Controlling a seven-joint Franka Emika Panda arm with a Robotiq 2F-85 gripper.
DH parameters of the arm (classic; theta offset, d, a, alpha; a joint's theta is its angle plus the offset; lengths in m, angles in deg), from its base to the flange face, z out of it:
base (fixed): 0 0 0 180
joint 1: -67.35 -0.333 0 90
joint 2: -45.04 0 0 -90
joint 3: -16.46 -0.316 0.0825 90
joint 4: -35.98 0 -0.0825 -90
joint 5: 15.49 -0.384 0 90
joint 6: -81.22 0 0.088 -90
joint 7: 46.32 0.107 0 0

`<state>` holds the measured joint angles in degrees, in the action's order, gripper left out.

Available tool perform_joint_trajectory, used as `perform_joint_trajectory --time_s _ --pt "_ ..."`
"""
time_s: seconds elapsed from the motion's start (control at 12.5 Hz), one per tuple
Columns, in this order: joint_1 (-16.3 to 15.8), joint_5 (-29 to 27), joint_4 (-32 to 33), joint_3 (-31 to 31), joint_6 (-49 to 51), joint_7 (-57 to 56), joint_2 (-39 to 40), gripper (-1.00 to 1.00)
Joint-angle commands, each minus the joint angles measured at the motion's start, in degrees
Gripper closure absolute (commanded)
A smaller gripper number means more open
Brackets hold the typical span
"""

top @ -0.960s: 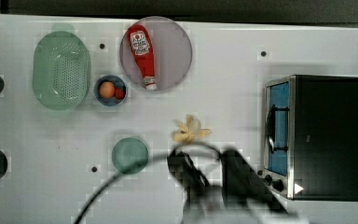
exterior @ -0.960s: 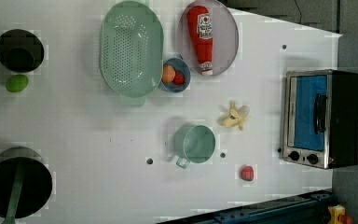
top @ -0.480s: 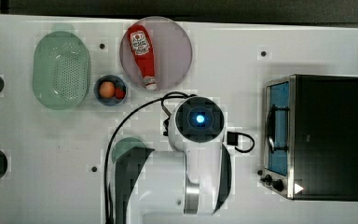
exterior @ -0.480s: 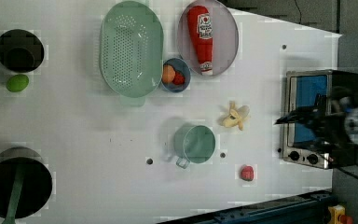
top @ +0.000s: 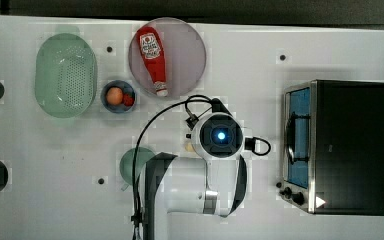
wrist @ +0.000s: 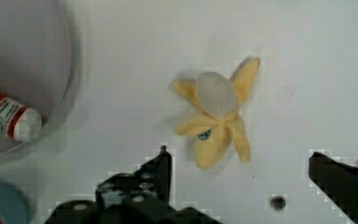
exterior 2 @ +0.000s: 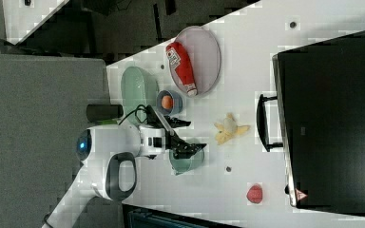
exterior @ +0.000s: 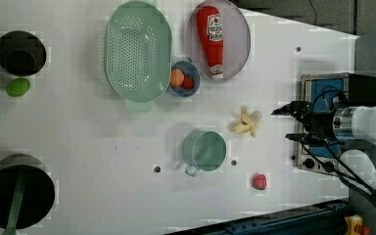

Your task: Pick banana from table and place on oven.

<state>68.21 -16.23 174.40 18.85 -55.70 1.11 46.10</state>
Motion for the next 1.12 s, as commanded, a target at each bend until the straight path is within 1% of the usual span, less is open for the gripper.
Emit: perform_joint_trajectory --time_s 0.08,0.4,0.64,0.72,0.96,1.12 --pt "-0.13 0.45 2.04 0.99 -7.05 2.4 5.07 -1.0" --pt "-0.23 0.44 2.06 0.95 -15.99 2.53 13.4 -1.0" --pt "-0.29 0.44 2.26 0.61 -20.43 2.54 17.47 -1.0" --pt "-0.29 0.43 2.26 0.35 -21.02 2.54 18.03 -0.93" --pt "-0.29 0.33 2.26 0.16 -21.05 2.89 18.02 -0.18" --pt "-0.29 0.33 2.22 0.21 -21.06 2.9 18.03 0.28"
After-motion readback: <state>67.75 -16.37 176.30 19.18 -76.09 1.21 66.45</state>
